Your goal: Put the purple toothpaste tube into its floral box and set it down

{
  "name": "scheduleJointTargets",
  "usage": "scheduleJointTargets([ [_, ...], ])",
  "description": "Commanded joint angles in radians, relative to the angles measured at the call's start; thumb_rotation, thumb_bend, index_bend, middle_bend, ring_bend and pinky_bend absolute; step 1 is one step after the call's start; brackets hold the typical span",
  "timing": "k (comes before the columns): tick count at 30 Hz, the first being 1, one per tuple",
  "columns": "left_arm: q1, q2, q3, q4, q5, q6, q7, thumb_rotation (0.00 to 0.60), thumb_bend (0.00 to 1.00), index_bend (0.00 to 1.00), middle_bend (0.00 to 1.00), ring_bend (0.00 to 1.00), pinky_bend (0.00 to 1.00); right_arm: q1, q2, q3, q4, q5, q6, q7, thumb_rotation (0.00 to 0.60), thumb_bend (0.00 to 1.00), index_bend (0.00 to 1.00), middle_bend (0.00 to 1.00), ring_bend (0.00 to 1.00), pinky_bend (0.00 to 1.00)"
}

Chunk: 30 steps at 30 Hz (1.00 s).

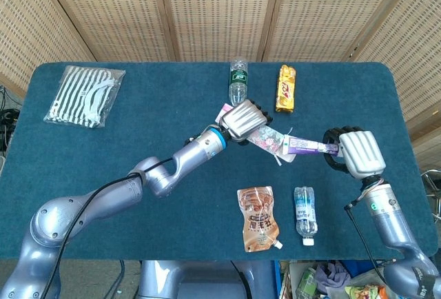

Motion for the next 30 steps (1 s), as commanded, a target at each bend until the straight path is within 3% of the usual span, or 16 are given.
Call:
scheduleJointTargets([
  [1, -0.010, 0.007, -0.010, -0.011, -0.032, -0.011, 0.022, 0.600, 0.22, 0.49, 0.43, 0.41, 0.40, 0.008, 0.014, 0.010, -0.029, 0.035, -0.020, -0.018, 0.600, 0.60, 0.63, 0.61, 0.45, 0.44],
  [10, -0.017, 0.014, -0.009, -0.025, -0.084, -0.006, 0.064, 0.600, 0.22, 0.49, 0.43, 0.41, 0.40, 0.009, 0.046, 0.025, -0.060, 0.081, -0.022, -0.033, 0.600, 0.59, 0.63, 0.61, 0.46, 0.44],
  [30, -0.014, 0.040, 0.007, -0.043, -0.137, 0.009, 0.082, 0.600, 0.22, 0.49, 0.43, 0.41, 0.40, -0.004, 0.044, 0.006, -0.042, 0.064, -0.018, -0.010, 0.600, 0.60, 0.63, 0.61, 0.46, 0.44],
])
